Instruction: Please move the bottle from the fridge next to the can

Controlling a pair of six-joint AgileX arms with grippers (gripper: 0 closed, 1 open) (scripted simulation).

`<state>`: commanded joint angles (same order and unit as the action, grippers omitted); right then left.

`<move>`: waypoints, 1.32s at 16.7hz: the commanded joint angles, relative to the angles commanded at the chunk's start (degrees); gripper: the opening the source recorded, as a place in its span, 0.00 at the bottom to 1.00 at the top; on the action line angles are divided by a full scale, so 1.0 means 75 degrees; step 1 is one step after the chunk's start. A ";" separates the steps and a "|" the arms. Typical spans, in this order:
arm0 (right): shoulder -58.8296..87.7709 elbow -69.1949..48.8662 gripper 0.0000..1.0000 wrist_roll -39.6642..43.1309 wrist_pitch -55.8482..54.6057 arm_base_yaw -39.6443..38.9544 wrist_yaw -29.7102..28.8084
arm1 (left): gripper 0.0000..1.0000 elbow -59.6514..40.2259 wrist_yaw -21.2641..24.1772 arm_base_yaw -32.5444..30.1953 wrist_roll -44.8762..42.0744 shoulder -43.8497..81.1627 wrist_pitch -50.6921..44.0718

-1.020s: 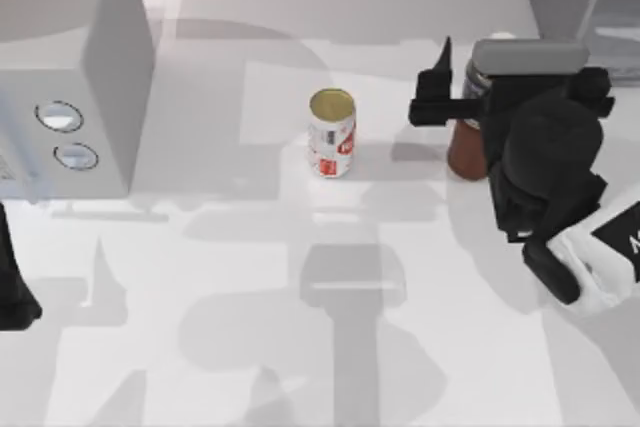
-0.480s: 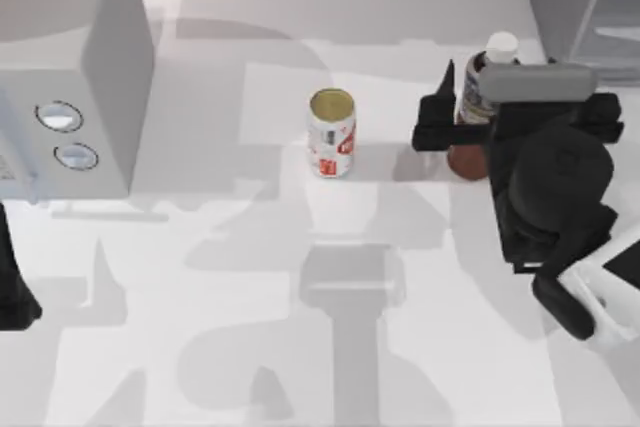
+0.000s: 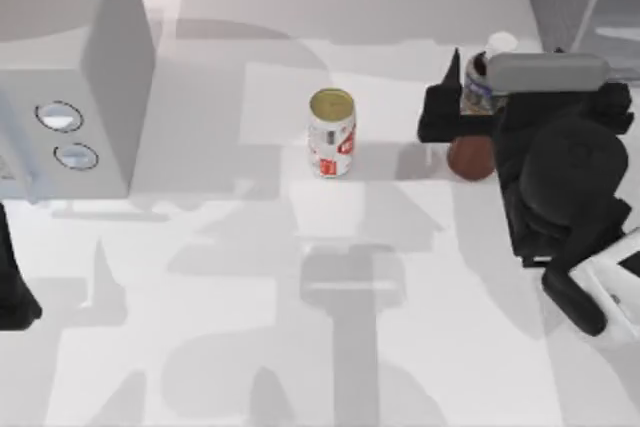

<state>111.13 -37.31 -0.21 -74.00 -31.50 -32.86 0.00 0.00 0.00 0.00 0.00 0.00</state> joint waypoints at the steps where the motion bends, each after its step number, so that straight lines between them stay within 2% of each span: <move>1: -0.0322 0.0079 1.00 0.0001 0.0183 0.0061 0.0095 | 1.00 0.0000 0.0000 0.0000 0.0000 0.0000 0.0000; 6: -0.3045 0.0868 1.00 -0.0002 0.1822 0.0677 0.0871 | 1.00 0.0000 0.0000 0.0000 0.0000 0.0000 0.0000; 17: -1.1555 0.3813 1.00 0.0002 0.7472 0.3168 0.3267 | 1.00 0.0000 0.0000 0.0000 0.0000 0.0000 0.0000; 22: -1.4158 0.4732 1.00 0.0019 0.9340 0.3973 0.4122 | 1.00 0.0000 0.0000 0.0000 0.0000 0.0000 0.0000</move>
<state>4.95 -1.82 -0.07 -3.95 -1.70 -1.94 0.00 0.00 0.00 0.00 0.00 0.00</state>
